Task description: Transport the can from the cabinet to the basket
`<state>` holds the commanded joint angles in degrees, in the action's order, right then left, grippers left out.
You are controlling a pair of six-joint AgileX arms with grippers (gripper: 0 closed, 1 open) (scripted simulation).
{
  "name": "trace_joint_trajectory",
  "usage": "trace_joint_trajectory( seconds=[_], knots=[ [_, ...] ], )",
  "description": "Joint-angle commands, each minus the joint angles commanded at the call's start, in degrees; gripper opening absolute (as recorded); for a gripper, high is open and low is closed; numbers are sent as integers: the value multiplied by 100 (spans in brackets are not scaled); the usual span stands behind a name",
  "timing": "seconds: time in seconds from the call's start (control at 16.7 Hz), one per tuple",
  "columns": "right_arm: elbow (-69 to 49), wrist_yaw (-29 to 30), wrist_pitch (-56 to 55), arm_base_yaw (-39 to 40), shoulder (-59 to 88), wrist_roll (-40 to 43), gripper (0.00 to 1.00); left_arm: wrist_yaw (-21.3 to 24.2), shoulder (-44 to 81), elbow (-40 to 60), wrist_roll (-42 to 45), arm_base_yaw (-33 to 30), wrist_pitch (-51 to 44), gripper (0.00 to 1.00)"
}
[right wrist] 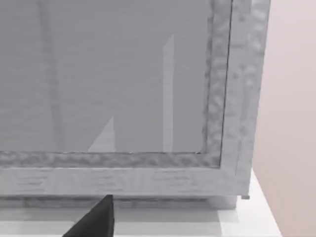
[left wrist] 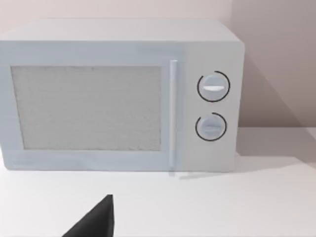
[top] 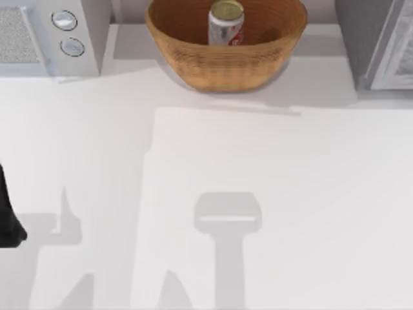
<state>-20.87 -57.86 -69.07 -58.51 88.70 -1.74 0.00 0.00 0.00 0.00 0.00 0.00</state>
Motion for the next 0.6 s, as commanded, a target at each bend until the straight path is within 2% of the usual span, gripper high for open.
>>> trace_joint_trajectory(
  seconds=[0.3,0.6],
  knots=[
    [-881,-81,906,-68,-60,3,100,0,0,0,0,0,0,100],
    [-2852,-180,3140,-179,-243,11,100,0,0,0,0,0,0,100]
  ],
)
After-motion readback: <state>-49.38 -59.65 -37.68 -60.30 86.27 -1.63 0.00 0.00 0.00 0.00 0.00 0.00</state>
